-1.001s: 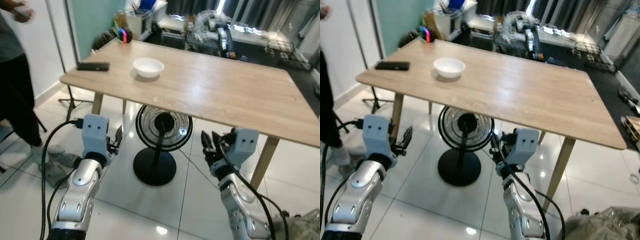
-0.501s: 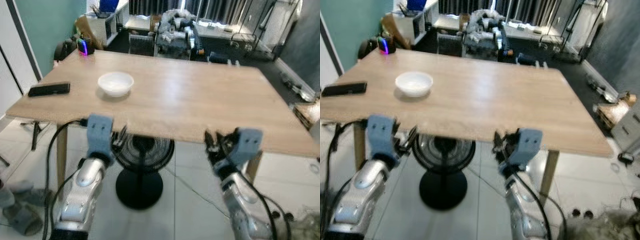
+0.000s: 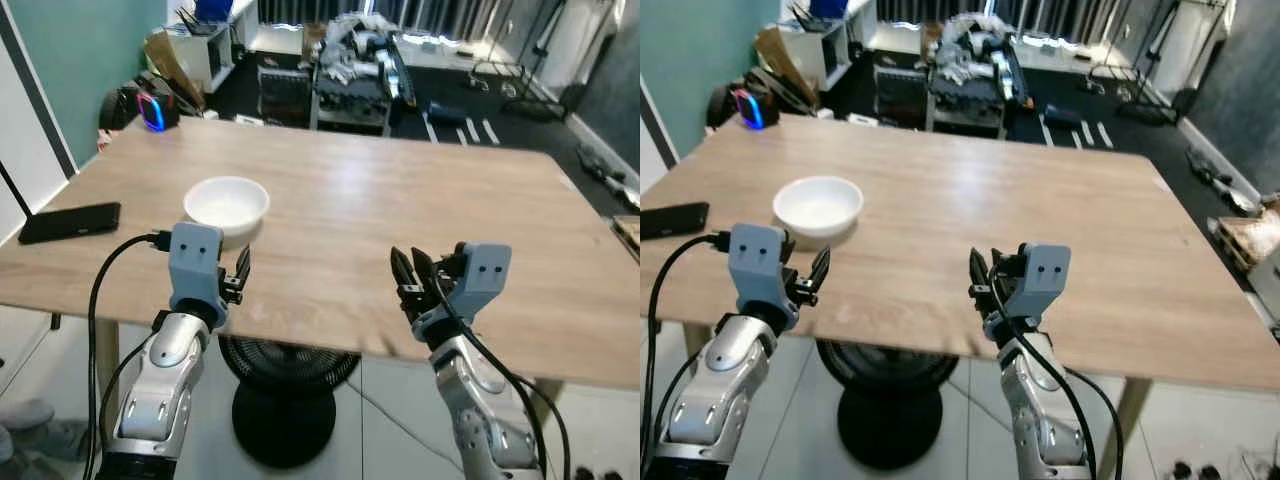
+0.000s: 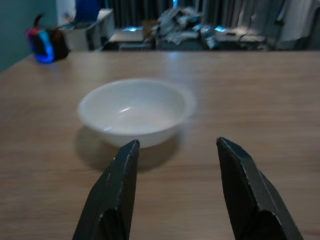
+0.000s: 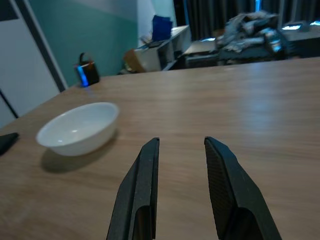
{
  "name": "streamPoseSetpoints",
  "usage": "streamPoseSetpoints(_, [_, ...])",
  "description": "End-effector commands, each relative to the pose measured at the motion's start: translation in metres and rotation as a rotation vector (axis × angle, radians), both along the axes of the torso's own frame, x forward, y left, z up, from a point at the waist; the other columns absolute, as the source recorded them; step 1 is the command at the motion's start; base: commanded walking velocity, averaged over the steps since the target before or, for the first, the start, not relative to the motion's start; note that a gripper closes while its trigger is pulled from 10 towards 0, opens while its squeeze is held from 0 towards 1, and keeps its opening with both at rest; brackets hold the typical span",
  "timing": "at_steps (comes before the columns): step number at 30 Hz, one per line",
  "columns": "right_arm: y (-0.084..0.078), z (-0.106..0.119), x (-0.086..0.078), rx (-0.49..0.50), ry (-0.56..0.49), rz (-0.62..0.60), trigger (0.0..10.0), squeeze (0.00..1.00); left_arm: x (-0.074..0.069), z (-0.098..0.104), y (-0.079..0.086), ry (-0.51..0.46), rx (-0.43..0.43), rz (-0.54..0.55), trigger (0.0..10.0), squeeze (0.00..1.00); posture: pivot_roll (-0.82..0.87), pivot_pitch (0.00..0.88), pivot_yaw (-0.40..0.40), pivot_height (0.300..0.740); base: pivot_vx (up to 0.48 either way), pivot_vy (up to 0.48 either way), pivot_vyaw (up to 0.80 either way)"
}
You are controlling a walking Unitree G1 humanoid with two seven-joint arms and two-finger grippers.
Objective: Setting the table
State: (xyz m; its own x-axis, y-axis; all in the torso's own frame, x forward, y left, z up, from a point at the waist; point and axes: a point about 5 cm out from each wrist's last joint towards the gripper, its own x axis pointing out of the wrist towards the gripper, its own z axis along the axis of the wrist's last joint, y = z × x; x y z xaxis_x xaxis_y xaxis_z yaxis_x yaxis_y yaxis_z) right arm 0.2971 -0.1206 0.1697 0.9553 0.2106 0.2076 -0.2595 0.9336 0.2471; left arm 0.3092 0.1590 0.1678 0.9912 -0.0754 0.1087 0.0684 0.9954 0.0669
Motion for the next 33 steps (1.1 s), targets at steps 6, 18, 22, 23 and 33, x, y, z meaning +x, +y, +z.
streamPoseSetpoints(6, [0.003, 0.001, 0.004, -0.006, 0.010, 0.024, 10.0, 0.00, -0.002, 0.005, 0.012, -0.012, 0.021, 0.036, 10.0, 0.16, -0.03, 0.000, -0.009, 0.740, 0.480, 0.000, 0.00])
streamPoseSetpoints(18, [0.002, 0.001, 0.006, -0.011, 0.014, 0.012, 10.0, 0.00, -0.001, 0.006, 0.020, 0.047, 0.044, -0.028, 10.0, 0.00, -0.03, 0.000, -0.009, 0.740, 0.185, 0.000, 0.00])
streamPoseSetpoints(22, [0.000, 0.003, 0.007, -0.015, 0.010, 0.001, 10.0, 0.00, 0.006, 0.008, 0.032, 0.068, 0.046, 0.018, 10.0, 0.00, -0.03, 0.000, -0.003, 0.740, 0.000, 0.000, 0.00])
streamPoseSetpoints(23, [-0.002, 0.004, 0.008, -0.016, 0.006, -0.009, 10.0, 0.00, 0.010, 0.009, 0.041, 0.079, 0.046, 0.076, 10.0, 0.00, -0.04, 0.000, -0.001, 0.740, 0.000, 0.000, 0.00])
streamPoseSetpoints(33, [-0.010, 0.005, 0.007, -0.025, 0.002, -0.038, 10.0, 0.00, 0.023, 0.008, 0.070, 0.210, -0.159, 0.138, 10.0, 0.00, -0.04, 0.000, -0.005, 0.740, 0.000, 0.000, 0.00])
